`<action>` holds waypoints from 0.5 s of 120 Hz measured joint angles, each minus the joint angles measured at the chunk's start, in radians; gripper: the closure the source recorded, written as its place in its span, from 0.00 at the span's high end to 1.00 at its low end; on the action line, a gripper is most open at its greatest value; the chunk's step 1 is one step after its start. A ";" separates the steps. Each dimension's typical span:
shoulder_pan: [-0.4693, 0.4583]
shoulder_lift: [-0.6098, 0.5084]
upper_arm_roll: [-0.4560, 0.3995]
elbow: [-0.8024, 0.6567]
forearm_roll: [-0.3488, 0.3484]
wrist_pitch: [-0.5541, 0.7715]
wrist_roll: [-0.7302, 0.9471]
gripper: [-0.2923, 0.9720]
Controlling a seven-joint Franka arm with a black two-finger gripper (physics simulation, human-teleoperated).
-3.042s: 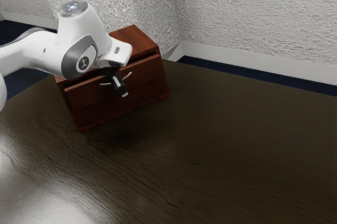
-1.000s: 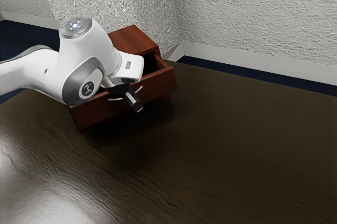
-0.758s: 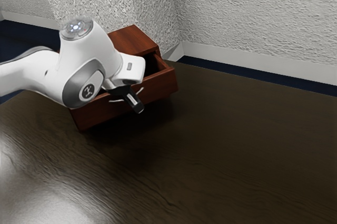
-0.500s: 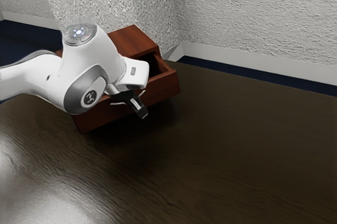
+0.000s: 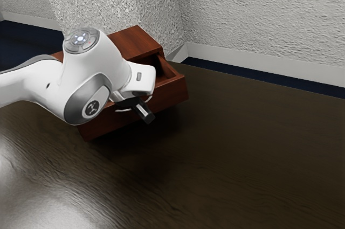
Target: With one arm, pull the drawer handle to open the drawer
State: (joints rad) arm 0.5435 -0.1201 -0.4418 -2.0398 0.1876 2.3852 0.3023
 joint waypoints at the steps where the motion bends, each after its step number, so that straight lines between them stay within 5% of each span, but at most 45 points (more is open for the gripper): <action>1: 0.000 0.000 0.000 0.000 0.000 0.000 -0.001 0.47; 60: -0.004 -0.005 0.000 0.001 -0.001 0.008 -0.031 0.51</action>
State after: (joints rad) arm 0.5396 -0.1246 -0.4419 -2.0392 0.1870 2.3931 0.2715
